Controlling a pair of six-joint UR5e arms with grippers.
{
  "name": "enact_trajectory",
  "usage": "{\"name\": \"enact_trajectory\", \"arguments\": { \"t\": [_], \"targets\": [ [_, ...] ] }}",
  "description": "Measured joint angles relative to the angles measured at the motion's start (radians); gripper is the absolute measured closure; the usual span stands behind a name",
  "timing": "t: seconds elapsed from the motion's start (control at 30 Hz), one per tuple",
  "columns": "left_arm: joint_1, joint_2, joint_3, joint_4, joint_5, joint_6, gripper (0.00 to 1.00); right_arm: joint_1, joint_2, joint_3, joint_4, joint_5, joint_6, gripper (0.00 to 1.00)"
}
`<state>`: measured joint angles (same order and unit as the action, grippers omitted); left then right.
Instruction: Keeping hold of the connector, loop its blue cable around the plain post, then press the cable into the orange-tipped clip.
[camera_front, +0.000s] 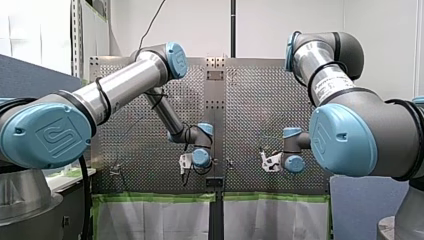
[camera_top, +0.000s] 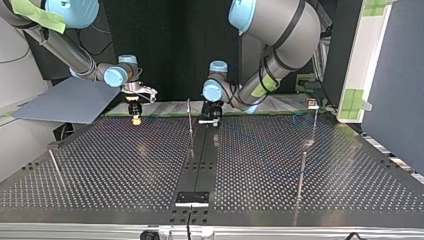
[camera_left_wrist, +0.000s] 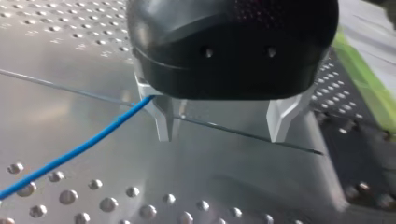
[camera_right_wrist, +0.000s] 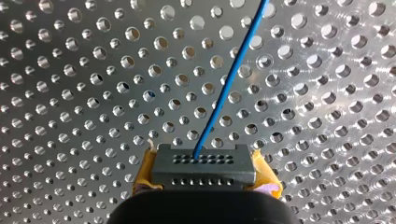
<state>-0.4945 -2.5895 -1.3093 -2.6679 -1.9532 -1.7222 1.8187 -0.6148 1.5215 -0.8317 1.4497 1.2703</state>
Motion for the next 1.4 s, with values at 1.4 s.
{"name": "enact_trajectory", "arguments": {
  "t": [1.4],
  "targets": [
    [-0.216,0.134,-0.151,-0.121,-0.028,0.161,0.0,0.0,0.0,0.0,0.012,-0.004,0.004,1.0]
  ]
}}
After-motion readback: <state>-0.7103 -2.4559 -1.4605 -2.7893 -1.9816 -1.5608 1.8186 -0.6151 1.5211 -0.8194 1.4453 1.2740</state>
